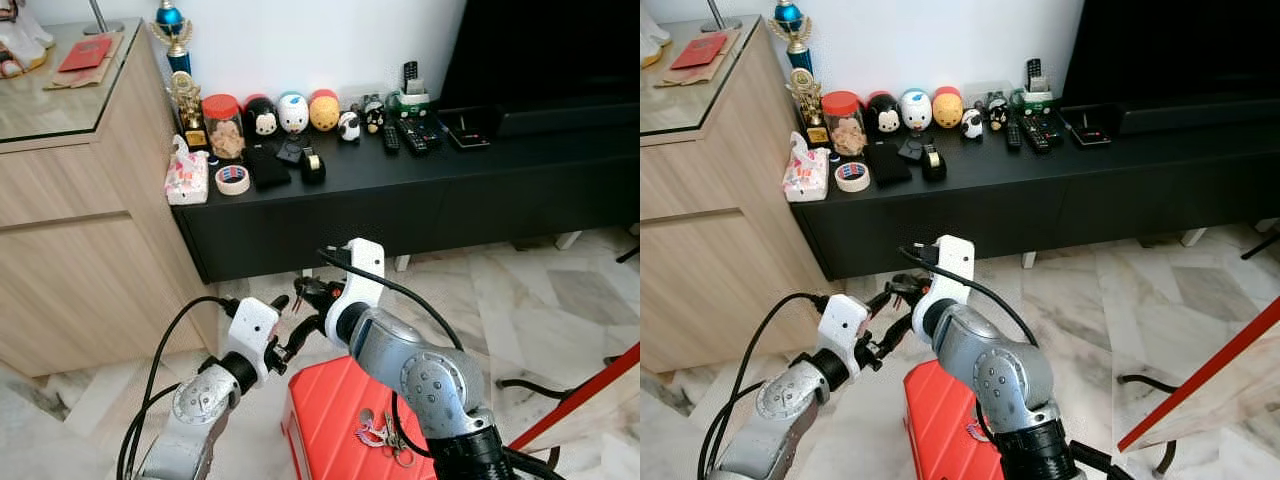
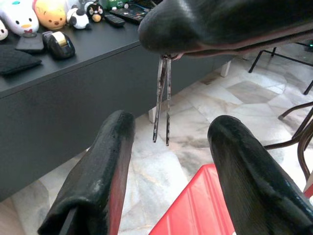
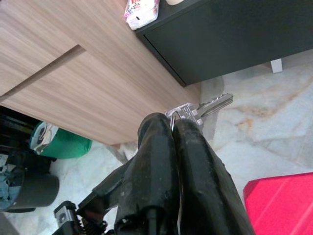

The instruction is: Hang keys on a hook

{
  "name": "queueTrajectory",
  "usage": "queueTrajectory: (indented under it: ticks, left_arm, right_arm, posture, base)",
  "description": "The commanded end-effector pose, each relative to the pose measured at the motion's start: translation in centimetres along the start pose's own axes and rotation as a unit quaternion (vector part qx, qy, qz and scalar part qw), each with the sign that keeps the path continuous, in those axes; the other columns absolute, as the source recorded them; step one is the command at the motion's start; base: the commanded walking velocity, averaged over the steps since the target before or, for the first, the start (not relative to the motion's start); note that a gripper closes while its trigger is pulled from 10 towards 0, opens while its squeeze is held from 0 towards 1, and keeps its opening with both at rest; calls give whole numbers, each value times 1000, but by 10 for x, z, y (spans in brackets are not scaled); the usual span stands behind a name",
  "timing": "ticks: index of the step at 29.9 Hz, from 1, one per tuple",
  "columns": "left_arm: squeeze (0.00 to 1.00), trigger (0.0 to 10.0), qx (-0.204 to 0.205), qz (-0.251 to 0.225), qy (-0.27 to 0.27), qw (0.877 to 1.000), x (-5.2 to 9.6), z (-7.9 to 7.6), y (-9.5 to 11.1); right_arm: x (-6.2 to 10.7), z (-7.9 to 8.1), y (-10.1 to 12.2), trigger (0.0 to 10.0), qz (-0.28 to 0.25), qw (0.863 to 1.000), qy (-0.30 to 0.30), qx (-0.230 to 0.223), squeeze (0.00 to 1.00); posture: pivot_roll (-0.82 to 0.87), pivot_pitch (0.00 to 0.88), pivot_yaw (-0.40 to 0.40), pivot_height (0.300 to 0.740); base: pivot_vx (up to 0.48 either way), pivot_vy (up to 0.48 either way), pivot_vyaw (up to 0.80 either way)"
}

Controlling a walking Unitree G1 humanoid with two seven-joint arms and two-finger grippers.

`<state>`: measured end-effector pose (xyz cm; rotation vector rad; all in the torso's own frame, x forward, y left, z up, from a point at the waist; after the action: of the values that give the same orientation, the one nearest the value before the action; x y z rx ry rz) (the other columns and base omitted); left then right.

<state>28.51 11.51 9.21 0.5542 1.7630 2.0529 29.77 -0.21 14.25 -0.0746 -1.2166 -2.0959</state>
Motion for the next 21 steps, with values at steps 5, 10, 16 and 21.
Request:
queueTrajectory:
  ticks: [5,10,16,21]
  left_arm:
    - [0,10000,0,2,5,1000,0,3,-2]
    - [0,10000,0,2,5,1000,0,3,-2]
    - [0,10000,0,2,5,1000,0,3,-2]
    - [0,10000,0,2,5,1000,0,3,-2]
  right_arm:
    - [-5,72,-17,10000,16,992,101,-77,0]
    - [-5,72,-17,10000,16,992,101,-77,0]
    - [-5,72,-17,10000,16,992,101,-77,0]
    - [-5,72,-17,10000,16,992,101,-77,0]
  posture:
    - [88,74,-41,723]
    - [88,74,-41,723]
    - [88,74,-41,723]
    - [88,74,-41,723]
  base:
    - [0,0,0]
    - [0,0,0]
    - [0,0,0]
    - [0,0,0]
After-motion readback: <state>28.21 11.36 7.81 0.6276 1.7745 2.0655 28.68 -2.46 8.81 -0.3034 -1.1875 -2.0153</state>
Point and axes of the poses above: a point about 5 cm out from each wrist's last joint towards the gripper, its own x axis pointing back from the gripper into the wrist, its own y axis along the axis of the wrist's last joint, z = x × y, the point moved 2 cm from there along -x, pointing out of the wrist towards the gripper, and after that the axes turned 1 degree about -x, right-handed, at the moved point
